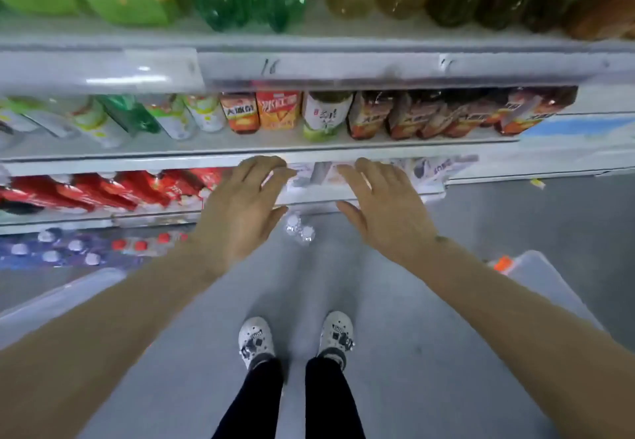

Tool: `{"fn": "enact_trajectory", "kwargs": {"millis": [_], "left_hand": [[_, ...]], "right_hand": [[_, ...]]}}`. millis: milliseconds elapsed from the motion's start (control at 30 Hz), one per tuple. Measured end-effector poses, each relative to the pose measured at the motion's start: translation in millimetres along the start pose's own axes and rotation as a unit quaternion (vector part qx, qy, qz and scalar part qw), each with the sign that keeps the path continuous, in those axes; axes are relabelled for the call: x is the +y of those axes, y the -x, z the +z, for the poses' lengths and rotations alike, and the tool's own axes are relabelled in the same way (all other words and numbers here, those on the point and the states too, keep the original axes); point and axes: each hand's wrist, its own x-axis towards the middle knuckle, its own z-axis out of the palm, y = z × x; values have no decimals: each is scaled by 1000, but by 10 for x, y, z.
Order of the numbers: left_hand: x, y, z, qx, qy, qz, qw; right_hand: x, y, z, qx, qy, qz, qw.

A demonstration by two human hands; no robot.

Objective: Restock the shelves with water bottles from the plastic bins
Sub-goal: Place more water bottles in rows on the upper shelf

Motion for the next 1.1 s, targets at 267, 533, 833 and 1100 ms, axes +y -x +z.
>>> {"fn": "enact_trajectory", "kwargs": {"millis": [267, 533, 833, 1100], "left_hand": [[-271, 679, 2340, -134, 45, -43, 989], [-267, 897, 4177, -208, 114, -117, 964], [-147, 713, 5298, -60, 244, -304, 919], [-80, 647, 5162, -58, 289, -340, 893]], "right_hand": [[62, 526, 2367, -119, -58, 60, 989], [250, 920, 4089, -210, -71, 79, 972], [465, 1163, 5185, -251, -63, 81, 963], [447, 1285, 5072, -275, -93, 115, 950]]}}
